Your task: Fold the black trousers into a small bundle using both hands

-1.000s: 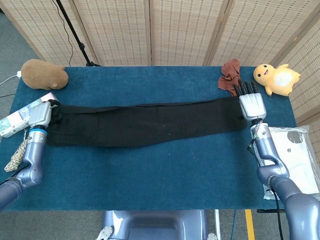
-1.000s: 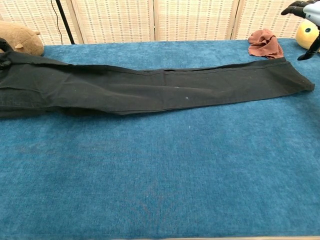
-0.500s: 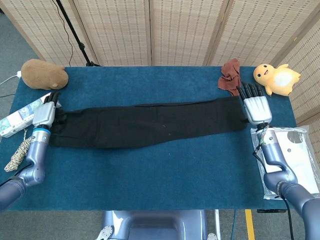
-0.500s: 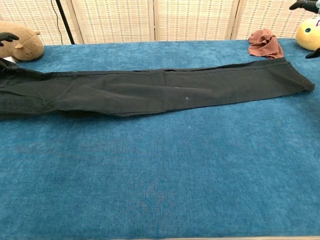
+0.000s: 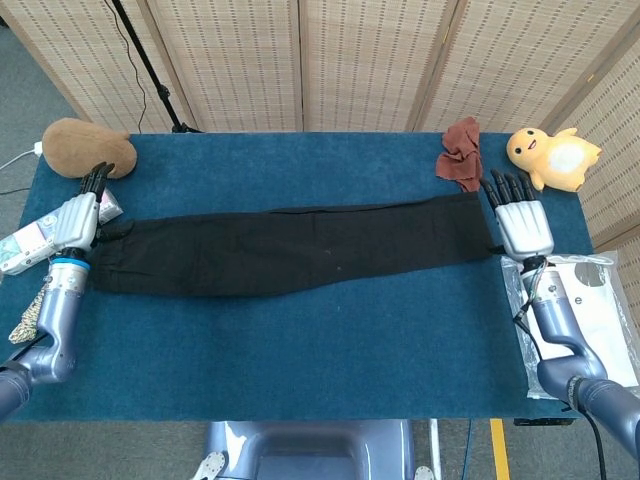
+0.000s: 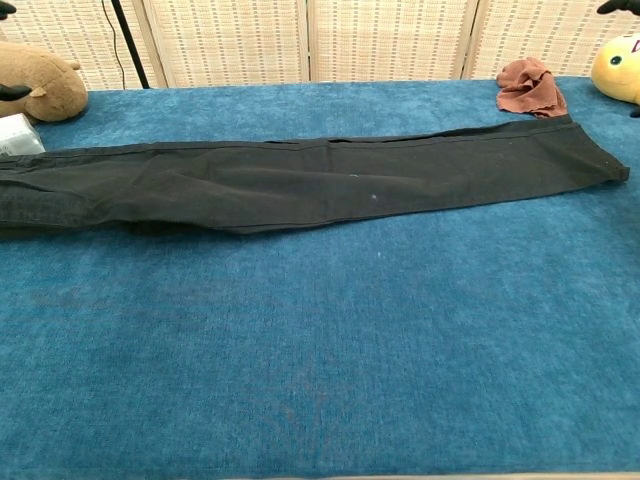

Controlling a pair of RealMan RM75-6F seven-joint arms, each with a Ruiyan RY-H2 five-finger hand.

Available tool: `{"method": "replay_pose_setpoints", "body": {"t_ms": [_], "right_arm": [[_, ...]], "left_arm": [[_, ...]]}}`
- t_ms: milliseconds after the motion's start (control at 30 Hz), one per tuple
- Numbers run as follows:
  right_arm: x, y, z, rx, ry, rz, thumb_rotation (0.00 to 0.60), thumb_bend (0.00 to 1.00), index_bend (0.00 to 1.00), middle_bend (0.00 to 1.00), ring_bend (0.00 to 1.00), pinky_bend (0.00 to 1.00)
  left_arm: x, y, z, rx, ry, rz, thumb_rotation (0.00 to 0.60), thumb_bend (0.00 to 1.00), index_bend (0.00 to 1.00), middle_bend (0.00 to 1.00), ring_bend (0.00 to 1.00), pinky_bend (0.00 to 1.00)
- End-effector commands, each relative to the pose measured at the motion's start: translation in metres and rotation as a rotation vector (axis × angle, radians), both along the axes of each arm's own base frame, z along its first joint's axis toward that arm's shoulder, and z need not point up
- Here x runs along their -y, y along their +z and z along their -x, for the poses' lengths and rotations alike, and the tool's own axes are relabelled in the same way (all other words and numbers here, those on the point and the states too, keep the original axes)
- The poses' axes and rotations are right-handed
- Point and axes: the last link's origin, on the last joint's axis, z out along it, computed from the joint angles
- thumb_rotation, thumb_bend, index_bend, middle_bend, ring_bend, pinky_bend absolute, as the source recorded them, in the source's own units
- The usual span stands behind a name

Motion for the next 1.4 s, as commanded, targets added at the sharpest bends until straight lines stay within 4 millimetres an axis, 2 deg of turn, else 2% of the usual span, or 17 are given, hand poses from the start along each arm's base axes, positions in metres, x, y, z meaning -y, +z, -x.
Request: {"method": "replay_pose_setpoints", "body": {"t_ms": [33,100,200,367,500,567,633,733,867,1000,1200,1400], "right_arm": [[-0.004,0.000,0.002,0.004,-0.008,0.000,0.600,0.00,0.00,0.00,0.00,0.00],[-0.013,0.000,0.005,0.019,-0.014,-0.004,0.600,0.00,0.00,0.00,0.00,0.00],[-0.027,0.005,0.011,0.020,-0.016,-0.004,0.600,0.00,0.00,0.00,0.00,0.00],[-0.054,0.016,0.021,0.025,0.009,0.020,0.600,0.00,0.00,0.00,0.00,0.00],[-0.068,0.022,0.026,0.034,0.020,0.037,0.600,0.00,0.00,0.00,0.00,0.00],[-0.083,0.026,0.031,0.049,0.027,0.054,0.600,0.00,0.00,0.00,0.00,0.00],[-0.109,0.029,0.040,0.093,0.009,0.068,0.600,0.00,0.00,0.00,0.00,0.00],[-0.136,0.029,0.045,0.138,-0.020,0.071,0.600,0.00,0.00,0.00,0.00,0.00],[-0.154,0.027,0.047,0.188,-0.049,0.074,0.600,0.00,0.00,0.00,0.00,0.00],[-0.165,0.025,0.044,0.208,-0.051,0.076,0.600,0.00,0.00,0.00,0.00,0.00],[-0.171,0.024,0.043,0.212,-0.060,0.070,0.600,0.00,0.00,0.00,0.00,0.00],[-0.175,0.021,0.045,0.243,-0.073,0.072,0.600,0.00,0.00,0.00,0.00,0.00]], "left_arm": [[0.023,0.006,-0.006,0.000,-0.104,0.087,0.600,0.28,0.00,0.00,0.00,0.13],[0.046,-0.004,-0.003,-0.044,-0.149,0.200,0.600,0.28,0.00,0.00,0.00,0.11],[0.062,-0.008,0.002,-0.064,-0.166,0.254,0.600,0.24,0.00,0.00,0.00,0.10],[0.075,-0.014,0.011,-0.091,-0.156,0.265,0.600,0.15,0.00,0.00,0.00,0.06],[0.079,-0.014,0.015,-0.085,-0.145,0.245,0.600,0.15,0.00,0.00,0.00,0.06],[0.082,-0.013,0.019,-0.092,-0.135,0.220,0.600,0.15,0.00,0.00,0.00,0.06],[0.088,-0.011,0.028,-0.085,-0.100,0.195,0.600,0.15,0.00,0.00,0.00,0.06],[0.094,-0.013,0.036,-0.094,-0.080,0.190,0.600,0.15,0.00,0.00,0.00,0.06],[0.093,-0.015,0.044,-0.083,-0.060,0.161,0.600,0.15,0.00,0.00,0.00,0.05],[0.083,-0.015,0.049,-0.065,-0.050,0.112,0.600,0.15,0.00,0.00,0.00,0.05],[0.069,-0.019,0.046,-0.079,-0.047,0.115,0.600,0.15,0.00,0.00,0.00,0.05],[0.062,-0.032,0.045,-0.105,-0.033,0.138,0.600,0.15,0.00,0.00,0.00,0.05]]}}
